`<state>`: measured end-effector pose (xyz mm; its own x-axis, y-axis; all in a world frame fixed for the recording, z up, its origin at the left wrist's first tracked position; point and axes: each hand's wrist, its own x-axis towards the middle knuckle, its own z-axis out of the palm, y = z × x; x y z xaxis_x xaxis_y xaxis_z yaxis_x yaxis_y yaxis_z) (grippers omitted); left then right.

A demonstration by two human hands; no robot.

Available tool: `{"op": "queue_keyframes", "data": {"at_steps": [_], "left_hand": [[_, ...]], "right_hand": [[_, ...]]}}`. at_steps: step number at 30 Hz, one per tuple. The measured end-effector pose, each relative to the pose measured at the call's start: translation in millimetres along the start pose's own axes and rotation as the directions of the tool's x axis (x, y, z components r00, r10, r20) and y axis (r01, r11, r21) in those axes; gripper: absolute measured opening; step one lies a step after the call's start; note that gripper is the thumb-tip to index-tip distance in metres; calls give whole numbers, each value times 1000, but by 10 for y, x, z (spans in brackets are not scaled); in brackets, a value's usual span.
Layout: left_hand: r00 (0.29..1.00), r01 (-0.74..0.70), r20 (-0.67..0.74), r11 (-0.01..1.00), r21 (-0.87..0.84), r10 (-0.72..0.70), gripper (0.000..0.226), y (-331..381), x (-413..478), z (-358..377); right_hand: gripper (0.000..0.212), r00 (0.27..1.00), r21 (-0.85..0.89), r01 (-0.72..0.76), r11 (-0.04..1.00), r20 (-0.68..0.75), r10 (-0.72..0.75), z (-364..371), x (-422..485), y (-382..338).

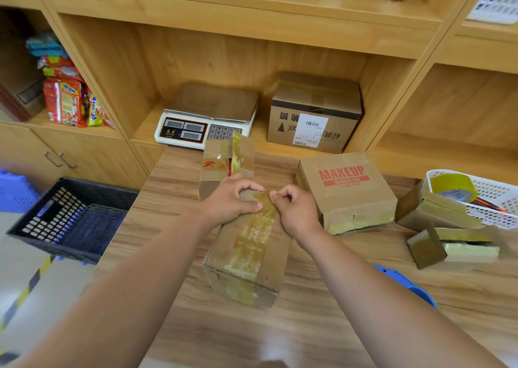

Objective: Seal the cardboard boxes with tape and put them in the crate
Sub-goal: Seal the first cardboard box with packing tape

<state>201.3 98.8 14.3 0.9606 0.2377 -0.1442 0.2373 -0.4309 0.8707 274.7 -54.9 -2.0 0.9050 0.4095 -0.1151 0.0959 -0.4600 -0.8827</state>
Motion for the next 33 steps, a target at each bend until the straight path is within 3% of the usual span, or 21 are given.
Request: {"op": "queue_keyframes", "data": {"at_steps": [4,7,15,19,23,25,30,33], "left_hand": [[998,35,-51,999,29,-33,28,48,-2,49],[995,59,-79,997,42,-55,27,80,0,59],[980,103,-178,994,38,-95,23,70,-45,184],[968,90,-241,994,55,-75,20,41,-82,235],[957,86,-287,990,115,-50,13,72,-83,268],[947,90,-320,981,169,-31,4,112,-91,299],[912,95,-391,860,501,127,21,172,-149,399],[864,291,-499,751,593,60,45,163,-220,451]], "right_hand": [[41,997,-8,23,1000,-69,-23,-2,-24,10],[37,990,11,-4,1000,-141,6,-6,-59,20],[24,985,72,24,997,-171,-12,28,-75,85],[22,977,64,81,995,-201,-66,61,-112,127],[23,975,84,52,995,-222,-32,51,-141,121],[22,975,98,47,994,-220,-25,36,-182,120],[24,973,68,-66,996,-218,79,2,-269,100],[30,945,-18,-255,967,-214,246,9,-298,87]]}}
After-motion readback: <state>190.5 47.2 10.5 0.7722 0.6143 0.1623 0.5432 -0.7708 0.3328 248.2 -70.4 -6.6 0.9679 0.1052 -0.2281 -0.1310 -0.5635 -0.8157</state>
